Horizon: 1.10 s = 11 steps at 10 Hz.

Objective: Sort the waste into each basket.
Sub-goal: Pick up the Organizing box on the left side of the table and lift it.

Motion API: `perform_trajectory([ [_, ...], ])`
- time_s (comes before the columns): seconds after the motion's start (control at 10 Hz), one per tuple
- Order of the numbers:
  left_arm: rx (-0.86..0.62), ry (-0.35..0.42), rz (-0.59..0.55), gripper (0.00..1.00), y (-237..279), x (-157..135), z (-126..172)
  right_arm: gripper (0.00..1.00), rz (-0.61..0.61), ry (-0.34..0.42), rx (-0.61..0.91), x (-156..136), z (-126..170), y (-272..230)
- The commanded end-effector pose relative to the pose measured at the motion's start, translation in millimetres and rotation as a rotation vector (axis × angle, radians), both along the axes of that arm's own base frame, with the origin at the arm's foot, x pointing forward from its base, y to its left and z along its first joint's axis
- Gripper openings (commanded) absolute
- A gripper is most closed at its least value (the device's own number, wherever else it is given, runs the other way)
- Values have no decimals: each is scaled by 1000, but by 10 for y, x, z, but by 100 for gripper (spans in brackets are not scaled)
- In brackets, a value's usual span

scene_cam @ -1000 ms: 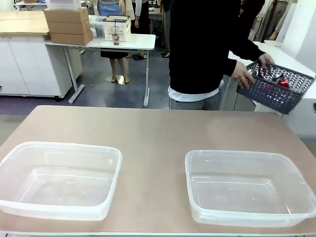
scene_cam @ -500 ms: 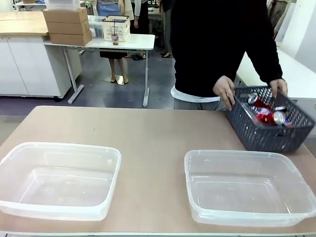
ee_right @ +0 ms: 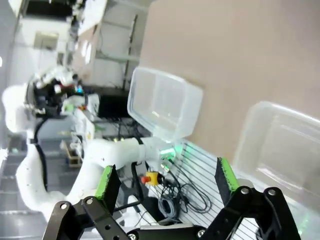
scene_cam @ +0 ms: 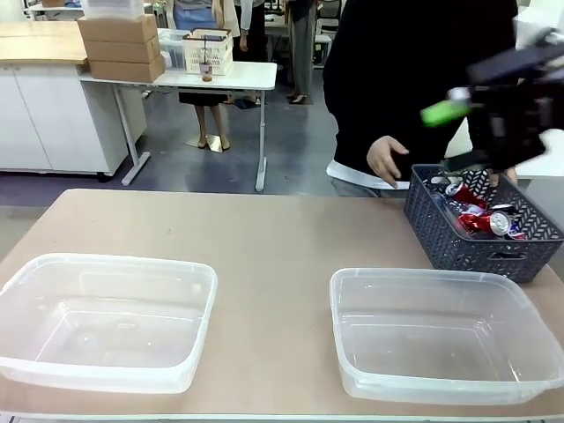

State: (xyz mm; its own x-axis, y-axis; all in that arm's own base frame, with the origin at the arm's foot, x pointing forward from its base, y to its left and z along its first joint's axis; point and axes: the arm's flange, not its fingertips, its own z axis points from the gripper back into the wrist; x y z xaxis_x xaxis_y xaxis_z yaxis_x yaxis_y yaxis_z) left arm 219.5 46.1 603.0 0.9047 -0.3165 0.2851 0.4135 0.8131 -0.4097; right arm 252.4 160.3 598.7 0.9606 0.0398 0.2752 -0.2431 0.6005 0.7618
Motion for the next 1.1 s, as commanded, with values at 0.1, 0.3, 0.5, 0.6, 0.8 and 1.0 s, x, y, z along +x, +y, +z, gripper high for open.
perform_trajectory([
  [0.1, 360, 5, 131, 100, 465, -115, -378, 100, 111, 62, -179, -151, -369, 1277],
  [0.3, 100, -114, 129, 100, 529, -9, -774, 100, 330, 70, -389, -445, -747, 1538],
  [0.5, 274, -36, 117, 100, 588, -52, -548, 100, 161, 43, -205, -395, -479, 1453],
  [0.6, 274, -36, 117, 100, 588, -52, -548, 100, 161, 43, -205, -395, -479, 1453],
  [0.8, 177, -85, 140, 100, 585, 17, -726, 100, 202, 40, -230, -384, -545, 1493],
  [1.0, 155, -115, 172, 100, 513, 134, -1040, 100, 169, 145, -302, -367, -816, 2350],
])
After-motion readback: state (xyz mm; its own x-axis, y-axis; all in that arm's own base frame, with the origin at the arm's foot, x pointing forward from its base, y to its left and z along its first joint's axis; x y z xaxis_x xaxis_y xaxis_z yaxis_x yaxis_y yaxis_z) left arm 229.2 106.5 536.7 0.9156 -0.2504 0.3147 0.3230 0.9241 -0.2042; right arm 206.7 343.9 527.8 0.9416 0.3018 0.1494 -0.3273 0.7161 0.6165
